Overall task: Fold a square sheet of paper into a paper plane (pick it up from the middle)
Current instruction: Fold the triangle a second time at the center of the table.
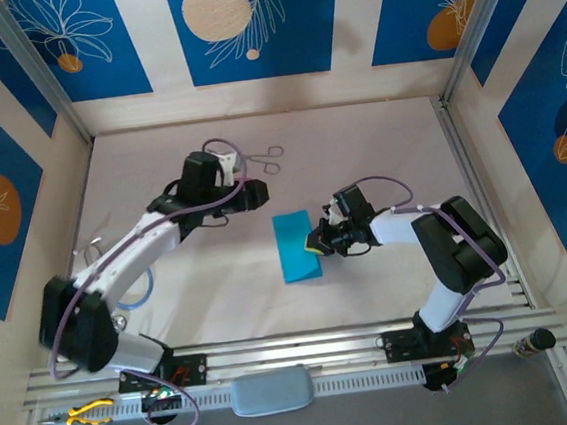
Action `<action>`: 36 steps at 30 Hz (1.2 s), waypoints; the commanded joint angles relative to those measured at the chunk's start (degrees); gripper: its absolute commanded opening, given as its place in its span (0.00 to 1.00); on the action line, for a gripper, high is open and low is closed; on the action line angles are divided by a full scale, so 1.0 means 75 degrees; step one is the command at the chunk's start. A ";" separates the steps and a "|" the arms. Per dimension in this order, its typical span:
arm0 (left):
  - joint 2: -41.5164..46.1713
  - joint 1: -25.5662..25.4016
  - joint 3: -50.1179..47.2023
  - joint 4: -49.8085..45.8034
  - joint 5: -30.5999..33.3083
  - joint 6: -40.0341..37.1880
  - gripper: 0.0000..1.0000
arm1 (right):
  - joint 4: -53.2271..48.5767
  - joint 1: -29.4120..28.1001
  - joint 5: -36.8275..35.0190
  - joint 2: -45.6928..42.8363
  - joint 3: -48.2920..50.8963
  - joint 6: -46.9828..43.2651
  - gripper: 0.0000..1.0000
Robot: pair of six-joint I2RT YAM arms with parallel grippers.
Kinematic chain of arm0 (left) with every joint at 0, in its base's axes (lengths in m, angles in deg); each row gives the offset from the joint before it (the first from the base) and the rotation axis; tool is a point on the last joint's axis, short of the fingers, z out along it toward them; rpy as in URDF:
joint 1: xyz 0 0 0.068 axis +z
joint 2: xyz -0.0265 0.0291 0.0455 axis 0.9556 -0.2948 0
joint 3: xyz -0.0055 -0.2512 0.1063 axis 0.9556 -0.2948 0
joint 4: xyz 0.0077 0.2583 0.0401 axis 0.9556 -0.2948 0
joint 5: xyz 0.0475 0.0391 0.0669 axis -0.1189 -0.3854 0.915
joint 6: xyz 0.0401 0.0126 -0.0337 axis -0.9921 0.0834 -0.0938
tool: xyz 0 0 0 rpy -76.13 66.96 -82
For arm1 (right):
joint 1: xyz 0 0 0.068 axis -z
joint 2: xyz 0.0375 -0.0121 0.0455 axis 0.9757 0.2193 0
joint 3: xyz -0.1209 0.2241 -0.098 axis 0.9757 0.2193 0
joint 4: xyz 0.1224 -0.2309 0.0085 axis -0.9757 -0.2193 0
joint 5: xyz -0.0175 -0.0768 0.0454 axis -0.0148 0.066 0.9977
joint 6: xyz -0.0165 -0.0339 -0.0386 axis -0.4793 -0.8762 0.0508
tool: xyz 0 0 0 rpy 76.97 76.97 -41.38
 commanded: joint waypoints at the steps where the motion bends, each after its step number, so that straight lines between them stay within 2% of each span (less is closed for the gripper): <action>1: 0.0710 0.0178 -0.0527 -0.1006 0.0961 -0.0623 0.65 | -0.0082 -0.0252 -0.0583 -0.0266 -0.0060 0.0419 0.03; 6: 0.1578 0.0282 -0.1058 -0.1208 0.1355 -0.0695 0.67 | -0.0191 -0.0440 -0.0868 -0.0450 0.0030 0.0619 0.03; 10: 0.2073 0.0294 -0.1411 -0.1393 0.1268 -0.0678 0.67 | -0.0316 -0.0521 -0.1176 -0.0595 0.0106 0.0802 0.02; 18: 0.2674 0.0306 -0.1870 -0.1806 0.1053 -0.1265 0.68 | -0.0225 -0.0720 -0.1544 -0.1011 0.0600 0.0863 0.02; 25: 0.2844 0.0306 -0.2556 -0.0832 0.0341 -0.0992 0.66 | -0.0333 -0.0648 -0.1402 -0.1146 0.0680 0.0751 0.02; 36: 0.2843 0.0306 -0.3145 0.0290 0.0147 -0.1487 0.64 | -0.0331 -0.0955 -0.1688 -0.0482 0.0170 0.1150 0.02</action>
